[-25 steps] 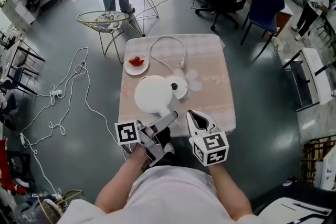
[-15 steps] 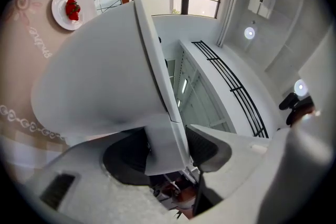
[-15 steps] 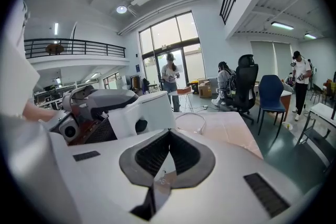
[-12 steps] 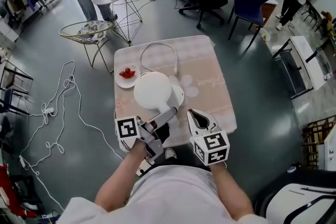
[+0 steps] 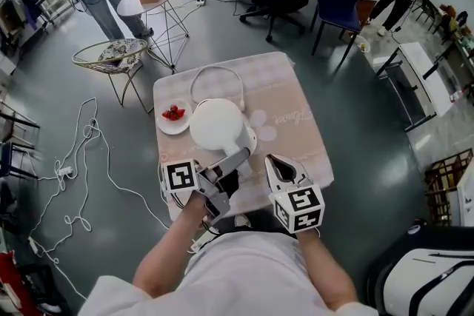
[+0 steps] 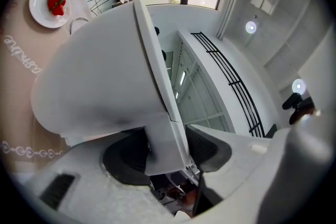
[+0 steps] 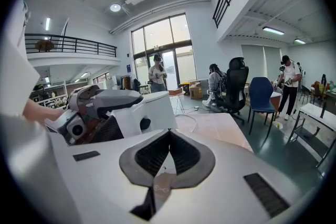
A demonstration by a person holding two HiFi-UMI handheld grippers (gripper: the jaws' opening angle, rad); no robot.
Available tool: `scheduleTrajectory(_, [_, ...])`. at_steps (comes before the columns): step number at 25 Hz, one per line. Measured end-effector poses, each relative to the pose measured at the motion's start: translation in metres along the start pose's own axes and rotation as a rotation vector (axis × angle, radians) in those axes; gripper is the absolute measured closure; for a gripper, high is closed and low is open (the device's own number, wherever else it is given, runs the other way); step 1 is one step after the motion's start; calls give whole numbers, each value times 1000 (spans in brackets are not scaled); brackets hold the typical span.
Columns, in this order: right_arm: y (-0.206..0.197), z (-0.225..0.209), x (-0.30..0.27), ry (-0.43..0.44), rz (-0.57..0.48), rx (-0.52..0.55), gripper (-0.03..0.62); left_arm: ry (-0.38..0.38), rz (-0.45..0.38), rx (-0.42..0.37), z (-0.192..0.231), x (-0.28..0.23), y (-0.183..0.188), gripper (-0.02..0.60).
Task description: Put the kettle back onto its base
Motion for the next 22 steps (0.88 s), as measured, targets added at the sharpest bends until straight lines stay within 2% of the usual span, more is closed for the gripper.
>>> scheduleTrajectory(22, [-6, -17, -10, -47, -13, -46, 589, 14, 105, -5, 15, -27, 6, 362])
Point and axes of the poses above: the fingertips, and each gripper's own axes: x backward along the fingers, z to its left, y out of its top, the point moved 3 cm from there along x, backward along the fingers, and after that the axes turned 1 degree about x, right-handed, at the moved point
